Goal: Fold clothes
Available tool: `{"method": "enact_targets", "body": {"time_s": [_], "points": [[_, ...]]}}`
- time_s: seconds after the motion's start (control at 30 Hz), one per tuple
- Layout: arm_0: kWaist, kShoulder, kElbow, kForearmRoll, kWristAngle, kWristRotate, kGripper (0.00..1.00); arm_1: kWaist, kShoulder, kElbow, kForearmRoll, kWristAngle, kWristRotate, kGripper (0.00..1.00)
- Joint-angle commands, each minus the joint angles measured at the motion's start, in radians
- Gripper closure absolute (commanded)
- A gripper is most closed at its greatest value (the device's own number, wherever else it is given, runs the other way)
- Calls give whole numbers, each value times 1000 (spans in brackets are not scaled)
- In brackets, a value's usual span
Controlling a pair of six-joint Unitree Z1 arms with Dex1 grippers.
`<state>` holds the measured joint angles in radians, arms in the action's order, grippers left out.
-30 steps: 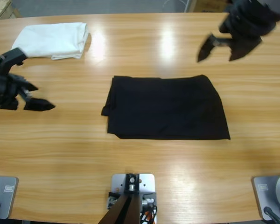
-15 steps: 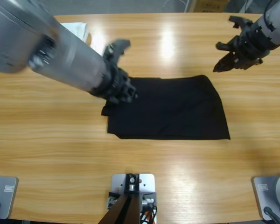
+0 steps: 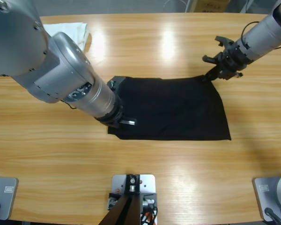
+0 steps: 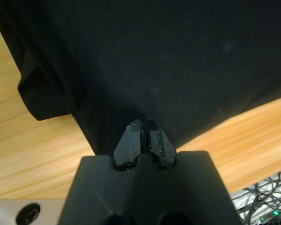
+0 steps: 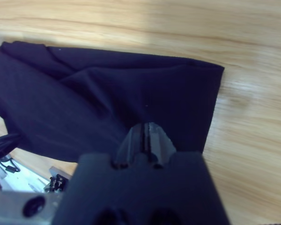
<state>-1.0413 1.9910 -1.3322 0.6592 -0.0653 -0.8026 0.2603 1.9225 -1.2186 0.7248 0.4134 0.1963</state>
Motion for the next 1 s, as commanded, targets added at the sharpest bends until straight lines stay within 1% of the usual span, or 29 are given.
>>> {"method": "enact_targets", "body": {"time_s": [0.03, 0.43, 0.6, 0.73, 0.8, 0.9, 1.0], "points": [[-13, 83, 39, 14, -7, -23, 1000, -9, 69, 33, -27, 16, -11, 1000], [-31, 133, 80, 14, -10, -57, 1000, -21, 133, 45, -60, 16, -11, 1000], [-31, 160, 77, 14, -19, -59, 1000, -38, 147, 48, -72, 10, -11, 1000], [-33, 153, 81, 26, -24, -59, 1000, -80, 169, 50, -121, -10, -9, 1000], [-36, 150, 86, 33, -24, -59, 1000, -124, 175, 69, -193, -7, -6, 1000], [-36, 152, 93, 33, -25, -66, 1000, -186, 150, 93, -244, -23, 12, 1000], [-36, 158, 92, 31, -25, -75, 1000, -223, 131, 114, -264, -50, 15, 1000]]}}
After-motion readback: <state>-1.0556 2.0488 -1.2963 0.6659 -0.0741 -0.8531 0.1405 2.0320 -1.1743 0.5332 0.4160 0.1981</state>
